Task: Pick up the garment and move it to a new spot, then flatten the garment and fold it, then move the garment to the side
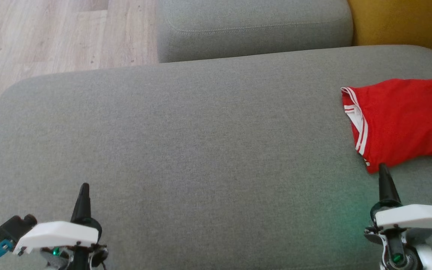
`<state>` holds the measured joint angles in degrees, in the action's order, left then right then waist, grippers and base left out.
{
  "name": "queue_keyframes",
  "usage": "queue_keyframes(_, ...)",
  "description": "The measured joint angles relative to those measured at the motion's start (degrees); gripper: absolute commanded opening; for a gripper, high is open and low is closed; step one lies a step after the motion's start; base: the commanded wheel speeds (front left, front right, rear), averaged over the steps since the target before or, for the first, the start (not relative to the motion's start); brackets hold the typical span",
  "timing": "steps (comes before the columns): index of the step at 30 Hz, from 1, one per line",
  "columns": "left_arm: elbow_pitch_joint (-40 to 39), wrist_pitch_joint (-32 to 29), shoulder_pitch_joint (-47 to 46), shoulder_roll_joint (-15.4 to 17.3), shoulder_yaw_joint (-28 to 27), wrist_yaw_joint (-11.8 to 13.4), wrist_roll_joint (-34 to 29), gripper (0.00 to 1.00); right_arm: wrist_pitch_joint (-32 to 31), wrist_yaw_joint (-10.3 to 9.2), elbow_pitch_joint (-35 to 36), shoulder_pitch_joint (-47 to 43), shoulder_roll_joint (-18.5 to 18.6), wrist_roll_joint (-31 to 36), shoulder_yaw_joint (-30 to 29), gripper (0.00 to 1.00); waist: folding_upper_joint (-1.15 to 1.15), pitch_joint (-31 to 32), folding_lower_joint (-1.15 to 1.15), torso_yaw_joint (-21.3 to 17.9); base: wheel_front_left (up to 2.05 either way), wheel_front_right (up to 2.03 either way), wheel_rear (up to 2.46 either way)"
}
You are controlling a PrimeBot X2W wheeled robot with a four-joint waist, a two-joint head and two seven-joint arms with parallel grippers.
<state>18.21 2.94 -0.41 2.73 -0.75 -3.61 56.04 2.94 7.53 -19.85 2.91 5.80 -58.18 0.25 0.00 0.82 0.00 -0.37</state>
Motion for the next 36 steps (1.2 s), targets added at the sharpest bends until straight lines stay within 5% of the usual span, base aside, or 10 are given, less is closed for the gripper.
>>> queue_keyframes(36,-1.4,-6.0,-1.4,-0.1,-2.2,-2.5,23.8,0.0,-6.1,0.0,2.4,0.0,-1.8,-22.3,-5.1,0.0,0.0,-0.7,0.0,0.2,0.0,0.0,0.0)
